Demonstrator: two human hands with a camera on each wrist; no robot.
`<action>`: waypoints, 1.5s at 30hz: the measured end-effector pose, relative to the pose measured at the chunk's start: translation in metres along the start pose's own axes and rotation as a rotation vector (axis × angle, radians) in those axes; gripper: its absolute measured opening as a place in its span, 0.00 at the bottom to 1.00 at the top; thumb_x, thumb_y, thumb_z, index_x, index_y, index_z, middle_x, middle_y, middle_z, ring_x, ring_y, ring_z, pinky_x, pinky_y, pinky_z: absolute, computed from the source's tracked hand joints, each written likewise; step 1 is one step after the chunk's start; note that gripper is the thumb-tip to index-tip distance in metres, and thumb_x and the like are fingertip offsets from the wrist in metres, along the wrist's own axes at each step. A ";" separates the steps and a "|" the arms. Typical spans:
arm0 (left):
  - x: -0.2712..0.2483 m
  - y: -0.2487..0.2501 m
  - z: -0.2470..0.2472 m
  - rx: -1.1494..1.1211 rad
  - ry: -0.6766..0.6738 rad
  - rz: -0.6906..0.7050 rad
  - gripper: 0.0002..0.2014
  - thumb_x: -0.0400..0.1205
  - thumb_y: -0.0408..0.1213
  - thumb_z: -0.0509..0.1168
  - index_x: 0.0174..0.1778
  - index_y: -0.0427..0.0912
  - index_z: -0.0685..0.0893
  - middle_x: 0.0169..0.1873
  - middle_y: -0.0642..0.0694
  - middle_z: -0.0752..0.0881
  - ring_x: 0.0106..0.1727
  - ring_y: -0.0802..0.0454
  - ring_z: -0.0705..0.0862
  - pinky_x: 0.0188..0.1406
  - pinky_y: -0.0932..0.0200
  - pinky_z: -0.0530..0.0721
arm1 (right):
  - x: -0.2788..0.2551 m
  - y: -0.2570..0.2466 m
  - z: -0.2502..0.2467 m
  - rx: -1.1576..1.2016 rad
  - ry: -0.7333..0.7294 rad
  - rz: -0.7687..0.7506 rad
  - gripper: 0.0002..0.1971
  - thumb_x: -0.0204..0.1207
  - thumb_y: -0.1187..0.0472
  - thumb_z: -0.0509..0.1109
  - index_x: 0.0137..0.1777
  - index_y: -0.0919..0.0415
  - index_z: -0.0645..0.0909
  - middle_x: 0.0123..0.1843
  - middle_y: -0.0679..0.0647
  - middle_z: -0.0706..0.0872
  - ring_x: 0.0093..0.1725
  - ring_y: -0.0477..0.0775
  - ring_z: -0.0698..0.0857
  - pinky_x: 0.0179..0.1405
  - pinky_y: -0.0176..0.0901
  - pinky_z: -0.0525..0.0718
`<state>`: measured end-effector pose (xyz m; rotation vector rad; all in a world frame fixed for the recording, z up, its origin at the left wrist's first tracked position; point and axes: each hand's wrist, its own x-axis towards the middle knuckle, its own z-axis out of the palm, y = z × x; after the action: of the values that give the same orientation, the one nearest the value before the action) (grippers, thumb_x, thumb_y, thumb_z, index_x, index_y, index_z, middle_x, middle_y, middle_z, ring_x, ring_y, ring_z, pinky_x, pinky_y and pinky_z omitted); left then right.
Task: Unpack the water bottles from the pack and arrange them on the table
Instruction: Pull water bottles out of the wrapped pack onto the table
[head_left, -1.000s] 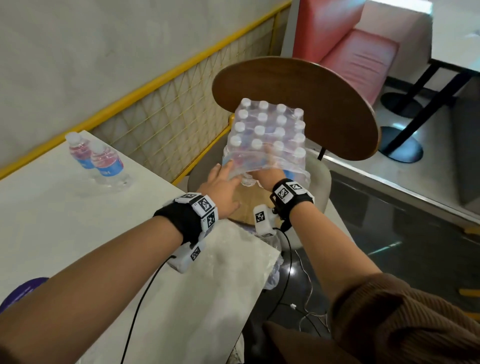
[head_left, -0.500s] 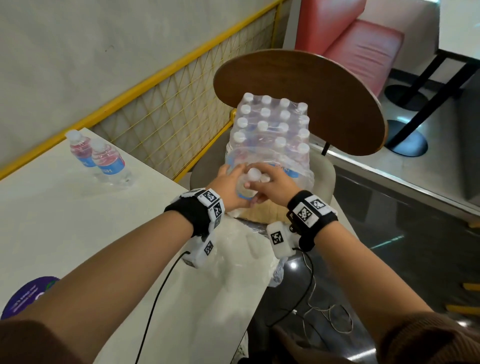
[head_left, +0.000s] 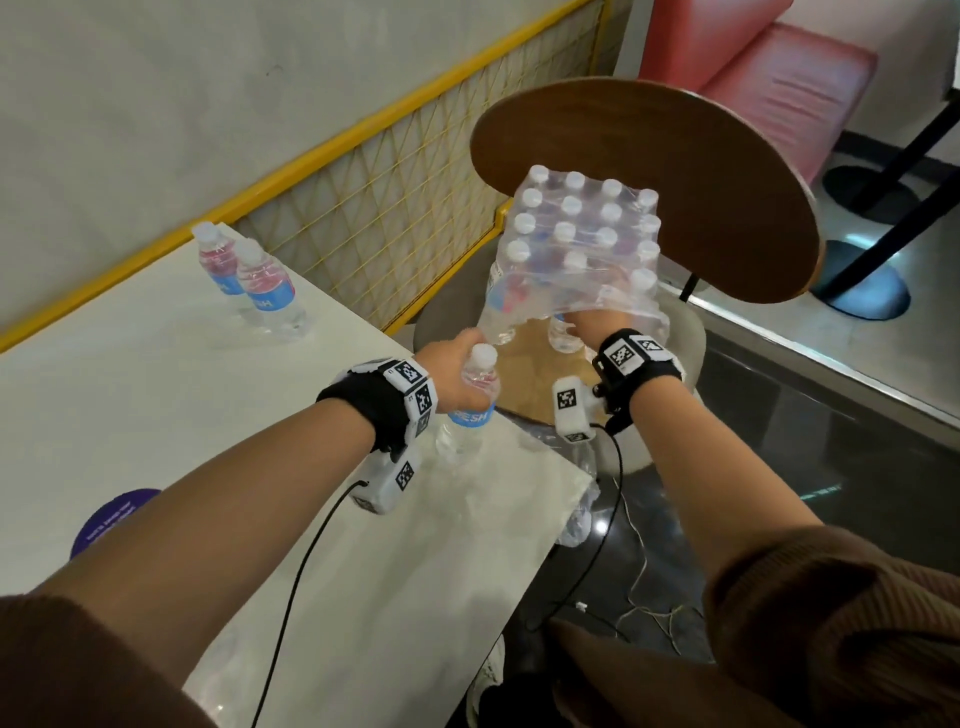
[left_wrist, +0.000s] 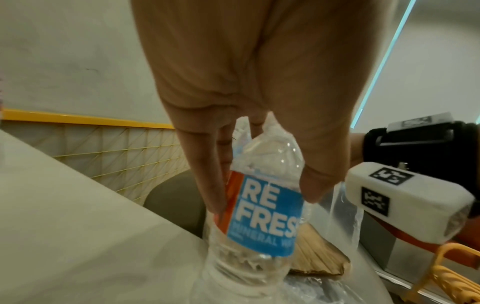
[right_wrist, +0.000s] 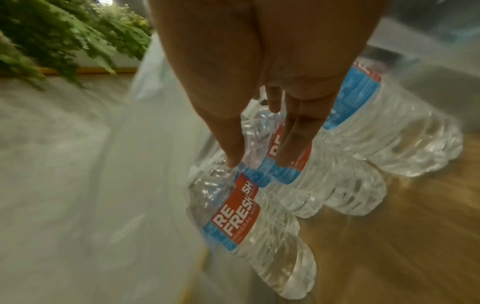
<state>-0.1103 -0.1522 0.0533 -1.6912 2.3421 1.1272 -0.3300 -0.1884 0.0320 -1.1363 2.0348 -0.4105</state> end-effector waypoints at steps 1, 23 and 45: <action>-0.005 -0.004 -0.002 -0.005 -0.009 -0.005 0.34 0.69 0.41 0.76 0.70 0.49 0.69 0.55 0.45 0.84 0.56 0.44 0.84 0.56 0.52 0.84 | 0.006 0.001 0.000 -0.042 -0.042 0.002 0.21 0.85 0.56 0.57 0.75 0.65 0.70 0.75 0.59 0.74 0.72 0.60 0.74 0.61 0.49 0.78; -0.173 -0.112 -0.036 0.355 -0.128 -0.212 0.32 0.73 0.45 0.76 0.73 0.48 0.74 0.71 0.45 0.75 0.71 0.45 0.75 0.66 0.54 0.75 | -0.201 -0.051 0.102 -0.194 -0.896 -0.526 0.20 0.72 0.67 0.76 0.61 0.49 0.80 0.48 0.53 0.88 0.40 0.61 0.90 0.46 0.50 0.90; -0.305 -0.098 0.013 0.343 0.116 -0.057 0.29 0.76 0.51 0.69 0.72 0.48 0.71 0.66 0.44 0.73 0.63 0.44 0.78 0.49 0.53 0.77 | -0.280 -0.059 0.172 -0.226 -0.835 -0.395 0.23 0.74 0.77 0.65 0.61 0.50 0.74 0.70 0.58 0.75 0.52 0.62 0.89 0.47 0.49 0.88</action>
<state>0.0907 0.0875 0.1220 -1.7194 2.3642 0.5880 -0.0778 0.0254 0.0815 -1.5265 1.1443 0.1181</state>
